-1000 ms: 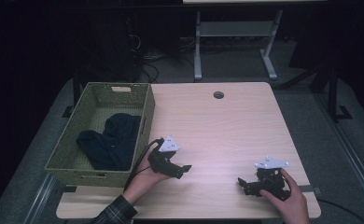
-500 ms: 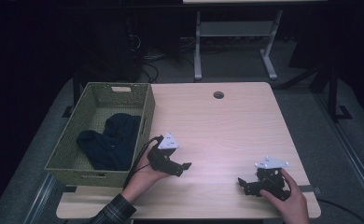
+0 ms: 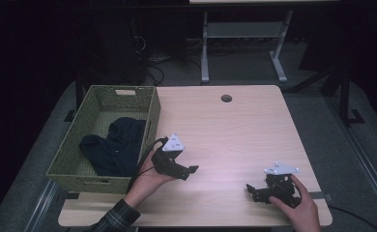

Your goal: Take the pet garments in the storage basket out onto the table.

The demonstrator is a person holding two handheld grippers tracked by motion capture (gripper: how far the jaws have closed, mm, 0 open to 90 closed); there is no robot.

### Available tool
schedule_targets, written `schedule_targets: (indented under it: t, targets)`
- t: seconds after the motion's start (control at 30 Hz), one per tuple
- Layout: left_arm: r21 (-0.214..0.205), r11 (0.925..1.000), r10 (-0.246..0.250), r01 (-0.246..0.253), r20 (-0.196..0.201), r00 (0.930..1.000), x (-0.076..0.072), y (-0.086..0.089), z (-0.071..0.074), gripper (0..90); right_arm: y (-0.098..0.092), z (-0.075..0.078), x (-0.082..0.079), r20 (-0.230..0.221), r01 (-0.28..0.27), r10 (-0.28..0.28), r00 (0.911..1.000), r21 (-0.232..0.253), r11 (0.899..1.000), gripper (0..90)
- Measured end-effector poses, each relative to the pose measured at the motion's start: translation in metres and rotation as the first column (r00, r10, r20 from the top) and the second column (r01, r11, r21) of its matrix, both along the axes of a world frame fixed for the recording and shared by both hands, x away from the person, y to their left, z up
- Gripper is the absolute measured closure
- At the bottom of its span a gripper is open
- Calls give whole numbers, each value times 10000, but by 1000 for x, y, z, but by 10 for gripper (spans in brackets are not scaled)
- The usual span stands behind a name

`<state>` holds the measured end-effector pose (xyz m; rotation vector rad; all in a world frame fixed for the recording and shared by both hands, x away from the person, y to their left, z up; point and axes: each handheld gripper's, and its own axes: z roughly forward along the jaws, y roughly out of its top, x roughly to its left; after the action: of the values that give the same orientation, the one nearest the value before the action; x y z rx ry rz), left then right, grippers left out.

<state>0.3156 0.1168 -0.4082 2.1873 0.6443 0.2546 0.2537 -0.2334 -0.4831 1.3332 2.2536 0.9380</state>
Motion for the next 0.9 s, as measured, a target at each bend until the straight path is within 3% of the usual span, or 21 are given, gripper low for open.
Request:
schedule_targets:
  t: [0.4,0.6,0.9]
  targets:
    - [-84,9996,-261,262,99,9996,0,1,13,145,0,0,0,-1,-2,2,10000,2,10000,0]
    - [-438,9990,-118,125,163,9998,2,4,25,145,0,0,0,2,0,0,10000,1,10000,0]
    - [-483,9988,-31,42,234,9997,8,13,36,136,0,0,0,6,-6,6,10000,0,10000,0]
